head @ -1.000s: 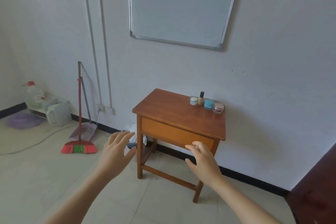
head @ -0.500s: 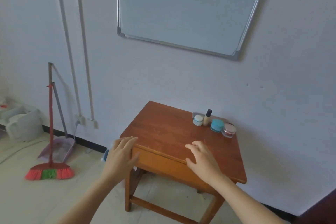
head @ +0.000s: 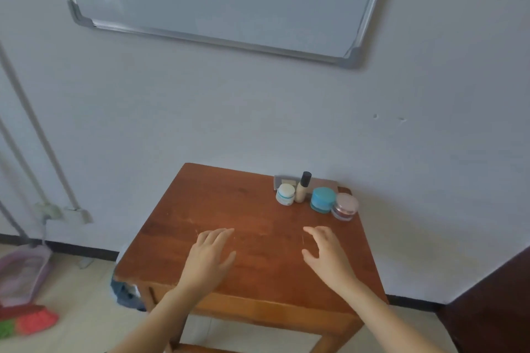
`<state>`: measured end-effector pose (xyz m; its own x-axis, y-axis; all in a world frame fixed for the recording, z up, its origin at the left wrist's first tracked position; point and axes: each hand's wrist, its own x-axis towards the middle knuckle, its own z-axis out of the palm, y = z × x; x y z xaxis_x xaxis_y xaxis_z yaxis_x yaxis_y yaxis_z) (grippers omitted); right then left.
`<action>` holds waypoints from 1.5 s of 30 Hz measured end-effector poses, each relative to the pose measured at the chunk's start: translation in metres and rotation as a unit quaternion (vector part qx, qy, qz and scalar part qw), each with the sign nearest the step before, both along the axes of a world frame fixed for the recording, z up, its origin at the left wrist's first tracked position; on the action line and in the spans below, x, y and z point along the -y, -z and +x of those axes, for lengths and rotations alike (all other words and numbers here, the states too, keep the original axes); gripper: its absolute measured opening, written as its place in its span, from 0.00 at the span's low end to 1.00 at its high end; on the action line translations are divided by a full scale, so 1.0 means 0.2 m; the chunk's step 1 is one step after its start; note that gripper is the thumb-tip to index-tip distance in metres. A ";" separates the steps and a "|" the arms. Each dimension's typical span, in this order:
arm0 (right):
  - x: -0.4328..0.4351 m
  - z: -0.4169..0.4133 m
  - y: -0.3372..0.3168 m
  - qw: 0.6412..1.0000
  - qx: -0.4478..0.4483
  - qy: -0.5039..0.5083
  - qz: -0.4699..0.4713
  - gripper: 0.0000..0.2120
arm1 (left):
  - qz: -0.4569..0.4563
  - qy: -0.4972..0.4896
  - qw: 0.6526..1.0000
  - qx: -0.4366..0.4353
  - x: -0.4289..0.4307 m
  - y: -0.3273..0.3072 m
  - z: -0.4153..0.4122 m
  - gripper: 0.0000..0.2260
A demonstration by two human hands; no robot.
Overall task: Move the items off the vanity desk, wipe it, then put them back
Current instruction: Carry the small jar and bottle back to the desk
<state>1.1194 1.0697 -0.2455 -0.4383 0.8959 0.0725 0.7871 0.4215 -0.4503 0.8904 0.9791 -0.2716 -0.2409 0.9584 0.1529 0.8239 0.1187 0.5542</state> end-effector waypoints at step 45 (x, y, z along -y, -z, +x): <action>-1.26 -0.28 0.13 0.980 -0.147 -0.024 -0.132 0.49 | -0.026 0.024 0.996 0.083 -1.29 0.26 0.05 0.29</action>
<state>1.0631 1.3214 -0.2717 -0.4750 0.8796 -0.0284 0.5886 0.2935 -0.7533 0.9003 1.2366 -0.3240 -0.2133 0.9749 0.0641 0.7273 0.1146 0.6767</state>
